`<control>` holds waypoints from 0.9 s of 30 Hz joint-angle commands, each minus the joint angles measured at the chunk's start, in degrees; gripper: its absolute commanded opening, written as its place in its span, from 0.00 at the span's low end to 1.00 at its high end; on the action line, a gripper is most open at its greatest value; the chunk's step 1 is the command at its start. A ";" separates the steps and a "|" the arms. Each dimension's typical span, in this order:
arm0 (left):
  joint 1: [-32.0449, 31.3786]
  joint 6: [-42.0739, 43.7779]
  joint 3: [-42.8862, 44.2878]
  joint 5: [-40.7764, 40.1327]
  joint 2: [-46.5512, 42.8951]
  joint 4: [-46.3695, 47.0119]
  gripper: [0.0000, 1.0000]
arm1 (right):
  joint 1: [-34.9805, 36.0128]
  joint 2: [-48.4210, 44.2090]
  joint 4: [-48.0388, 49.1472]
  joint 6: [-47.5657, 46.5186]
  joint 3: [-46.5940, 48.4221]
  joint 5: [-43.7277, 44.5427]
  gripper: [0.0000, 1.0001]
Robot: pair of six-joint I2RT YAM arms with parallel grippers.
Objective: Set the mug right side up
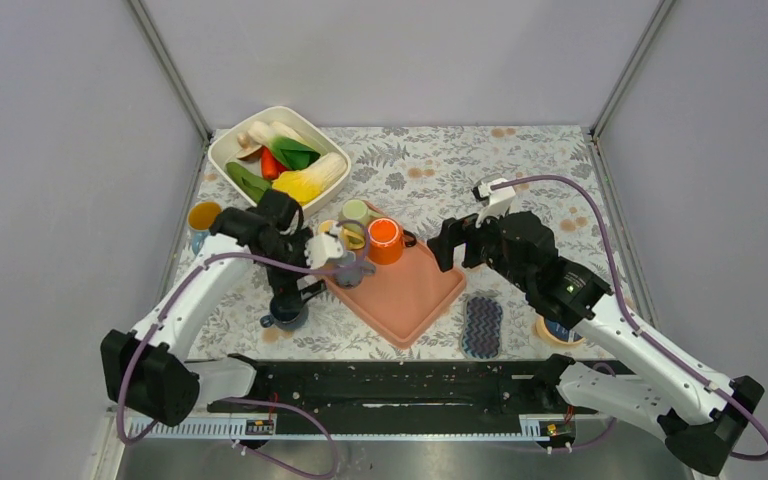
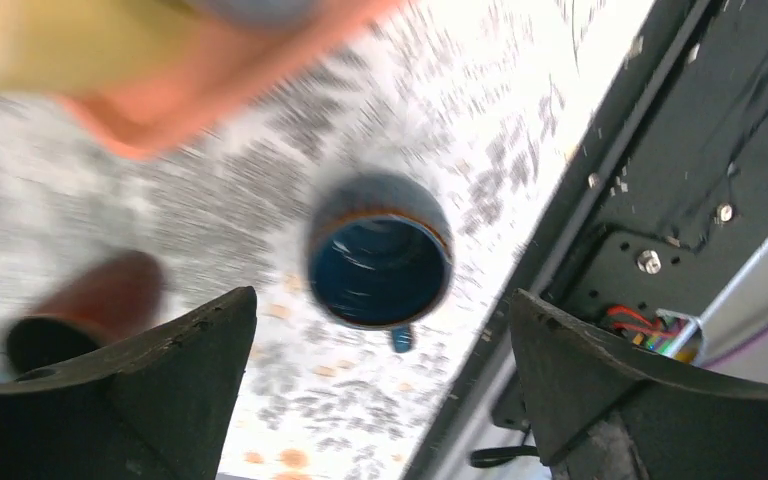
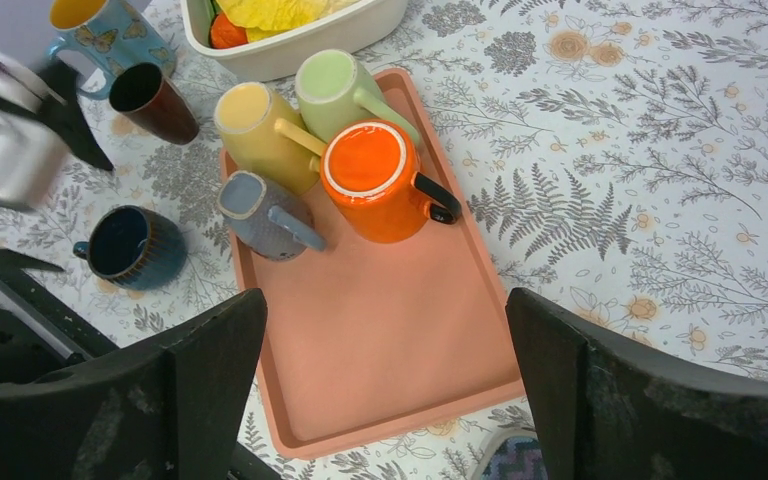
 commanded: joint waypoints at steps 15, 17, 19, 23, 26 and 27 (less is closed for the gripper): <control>-25.47 -5.32 28.31 -17.99 25.08 9.97 0.73 | -8.11 -2.12 -0.98 -0.84 -6.02 -2.42 1.00; -25.50 -4.62 29.36 -18.49 27.20 10.92 0.73 | -8.43 -2.34 -1.17 -1.06 -6.47 -2.50 0.99; -25.50 -4.18 29.55 -18.26 28.81 12.08 0.71 | -8.76 -2.64 -1.28 -1.32 -6.85 -2.46 0.99; -25.47 -3.45 30.05 -19.11 33.08 11.78 0.68 | -9.48 -3.27 -1.36 -1.63 -7.47 -2.49 0.99; -25.52 -3.27 29.70 -20.26 35.06 11.50 0.63 | -9.86 -4.14 -1.59 -1.87 -7.93 -2.51 0.99; -25.51 -3.23 29.60 -20.43 35.44 11.49 0.60 | -9.95 -4.39 -1.55 -1.99 -8.10 -2.49 0.99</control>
